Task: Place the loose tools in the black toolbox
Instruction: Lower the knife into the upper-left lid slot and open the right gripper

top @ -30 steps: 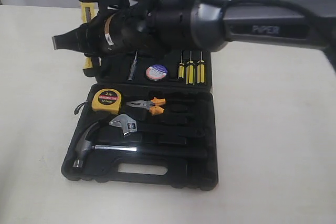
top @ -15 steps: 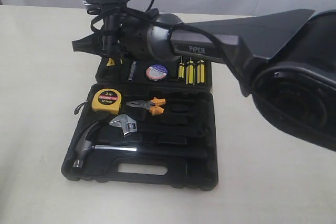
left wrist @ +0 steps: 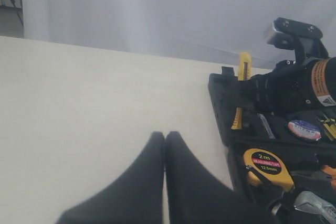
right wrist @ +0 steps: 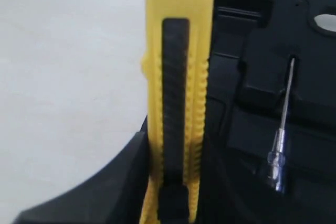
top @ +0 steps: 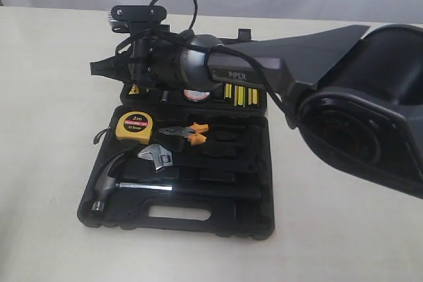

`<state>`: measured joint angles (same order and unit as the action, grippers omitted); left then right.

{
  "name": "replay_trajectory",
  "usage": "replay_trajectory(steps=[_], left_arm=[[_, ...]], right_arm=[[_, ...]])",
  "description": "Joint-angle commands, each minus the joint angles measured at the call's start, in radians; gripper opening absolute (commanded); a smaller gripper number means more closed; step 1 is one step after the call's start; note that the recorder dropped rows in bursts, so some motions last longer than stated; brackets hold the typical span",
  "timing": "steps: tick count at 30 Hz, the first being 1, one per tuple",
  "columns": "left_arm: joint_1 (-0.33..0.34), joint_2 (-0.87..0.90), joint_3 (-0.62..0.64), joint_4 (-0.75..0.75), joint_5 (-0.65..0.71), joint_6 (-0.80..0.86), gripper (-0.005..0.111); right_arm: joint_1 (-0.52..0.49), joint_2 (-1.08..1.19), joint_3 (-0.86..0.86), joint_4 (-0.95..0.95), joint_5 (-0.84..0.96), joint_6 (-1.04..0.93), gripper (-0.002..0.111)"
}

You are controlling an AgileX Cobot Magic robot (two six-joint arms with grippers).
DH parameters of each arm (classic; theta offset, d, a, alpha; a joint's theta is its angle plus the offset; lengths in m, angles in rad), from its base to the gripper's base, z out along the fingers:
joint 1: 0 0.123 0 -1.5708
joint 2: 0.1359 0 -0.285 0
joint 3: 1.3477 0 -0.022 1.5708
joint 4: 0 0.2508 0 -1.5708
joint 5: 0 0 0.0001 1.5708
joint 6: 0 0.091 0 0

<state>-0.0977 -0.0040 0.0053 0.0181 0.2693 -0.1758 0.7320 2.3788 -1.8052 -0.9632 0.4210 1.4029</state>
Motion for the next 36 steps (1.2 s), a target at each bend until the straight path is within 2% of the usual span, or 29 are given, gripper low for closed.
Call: replay_trajectory(steps=[1, 5, 7, 12, 19, 20, 22, 25, 26, 36], left_arm=[[-0.006, 0.004, -0.005, 0.004, 0.001, 0.0, 0.0], [-0.006, 0.004, -0.005, 0.004, 0.001, 0.0, 0.0], [-0.006, 0.004, -0.005, 0.004, 0.001, 0.0, 0.0], [-0.006, 0.004, -0.005, 0.004, 0.001, 0.0, 0.0], [-0.006, 0.004, -0.005, 0.004, 0.001, 0.0, 0.0], [-0.006, 0.004, -0.005, 0.004, 0.001, 0.0, 0.0], [-0.006, 0.004, -0.005, 0.004, 0.001, 0.0, 0.0], [-0.006, 0.004, -0.005, 0.004, 0.001, 0.0, 0.0], [-0.006, 0.004, -0.005, 0.004, 0.001, 0.0, 0.0], [-0.006, 0.004, -0.005, -0.002, 0.001, 0.0, 0.0]], right_arm=[[0.018, 0.013, -0.003, 0.002, -0.031, -0.039, 0.024], [0.018, 0.013, -0.003, 0.002, -0.031, -0.039, 0.05], [0.018, 0.013, -0.003, 0.002, -0.012, -0.039, 0.056], [0.018, 0.013, -0.003, 0.002, 0.065, -0.039, 0.058], [0.018, 0.011, -0.01, -0.053, 0.053, -0.031, 0.057], [0.018, 0.009, -0.017, -0.061, 0.051, -0.031, 0.056], [0.018, 0.009, -0.031, -0.079, 0.051, -0.031, 0.046], [0.018, 0.009, -0.055, -0.09, 0.051, -0.035, 0.016], [0.018, 0.009, -0.058, -0.09, 0.047, -0.035, 0.001], [0.004, 0.05, -0.066, -0.211, 0.038, 0.003, 0.0]])
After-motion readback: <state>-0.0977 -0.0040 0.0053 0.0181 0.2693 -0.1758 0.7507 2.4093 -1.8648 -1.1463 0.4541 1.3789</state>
